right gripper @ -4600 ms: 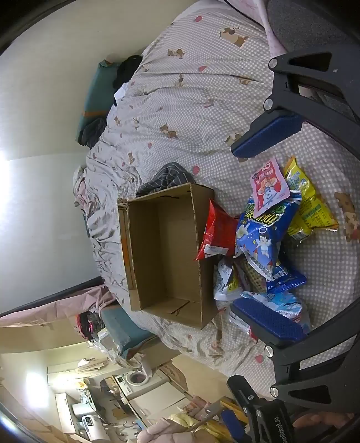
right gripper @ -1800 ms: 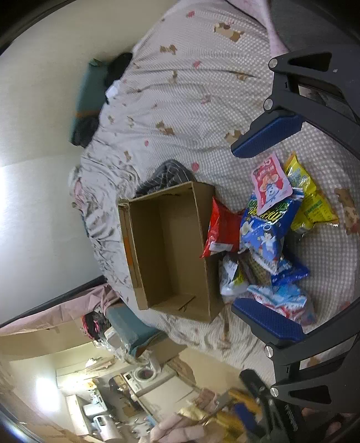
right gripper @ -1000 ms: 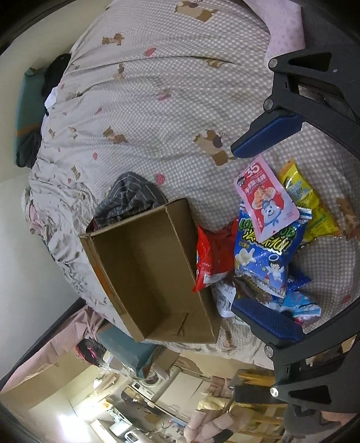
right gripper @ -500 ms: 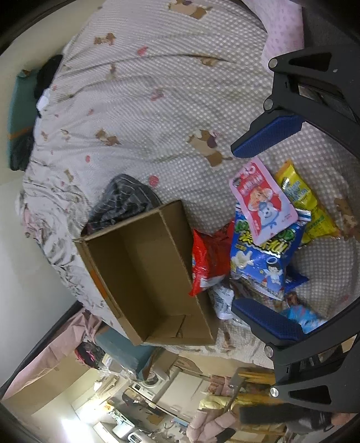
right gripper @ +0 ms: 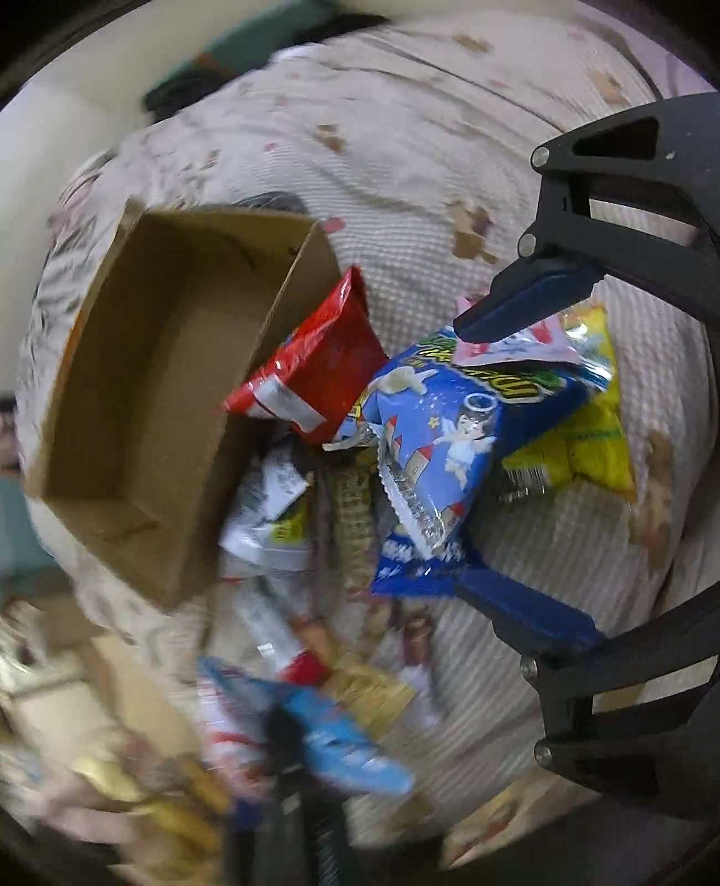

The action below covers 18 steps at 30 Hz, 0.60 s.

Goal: Organize snacks
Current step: 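Grasp the white Shrimp Flakes bag with the left tool while the right tool grasps the blue chip bag, then carry both bags into the cardboard box and open both tools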

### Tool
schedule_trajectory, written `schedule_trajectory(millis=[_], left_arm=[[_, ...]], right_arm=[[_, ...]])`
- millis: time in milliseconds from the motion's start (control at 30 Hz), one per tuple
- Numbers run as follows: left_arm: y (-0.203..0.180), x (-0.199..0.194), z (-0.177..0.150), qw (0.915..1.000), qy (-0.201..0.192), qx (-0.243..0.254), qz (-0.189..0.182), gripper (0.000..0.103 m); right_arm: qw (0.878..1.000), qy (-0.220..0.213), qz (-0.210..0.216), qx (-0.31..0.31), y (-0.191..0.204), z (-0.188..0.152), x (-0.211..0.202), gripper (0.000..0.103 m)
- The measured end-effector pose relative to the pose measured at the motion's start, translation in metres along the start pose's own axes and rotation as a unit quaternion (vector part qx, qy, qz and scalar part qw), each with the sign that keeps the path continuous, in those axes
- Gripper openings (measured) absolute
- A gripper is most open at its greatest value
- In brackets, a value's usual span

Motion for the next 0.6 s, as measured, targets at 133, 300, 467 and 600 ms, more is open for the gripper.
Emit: schedule_trajectory(millis=[133,300,467,600], left_arm=[[0.002,0.005,-0.002,1.0,0.002,-0.005,-0.002,0.041],[0.002,0.004,-0.004,0.9999,0.0,-0.011,-0.011,0.041],[0.004,0.003,-0.002,0.9998,-0.004,-0.018,-0.012,0.041],[0.003,0.002,0.0,0.9997,-0.008,-0.019,-0.01,0.041]], right_arm=[[0.998,0.021,-0.038,-0.054,0.007,0.003,0.017,0.077],[0.999,0.019,-0.031,-0.035,0.0,0.011,0.03,0.053],[0.996,-0.025,0.056,0.059,-0.022,0.022,0.01,0.039],[0.978,-0.059,0.145,0.139,-0.036,0.025,-0.008,0.034]])
Point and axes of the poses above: each gripper's, at about its wrist camera, not at the fingertips, and x roughly the way its jaws point, y to its left, z to its top, the point moved 9 cm from there along x, roughly the way its jaws point, and after that the axes turned 5 degrees about -z, right-handed, at the moved point
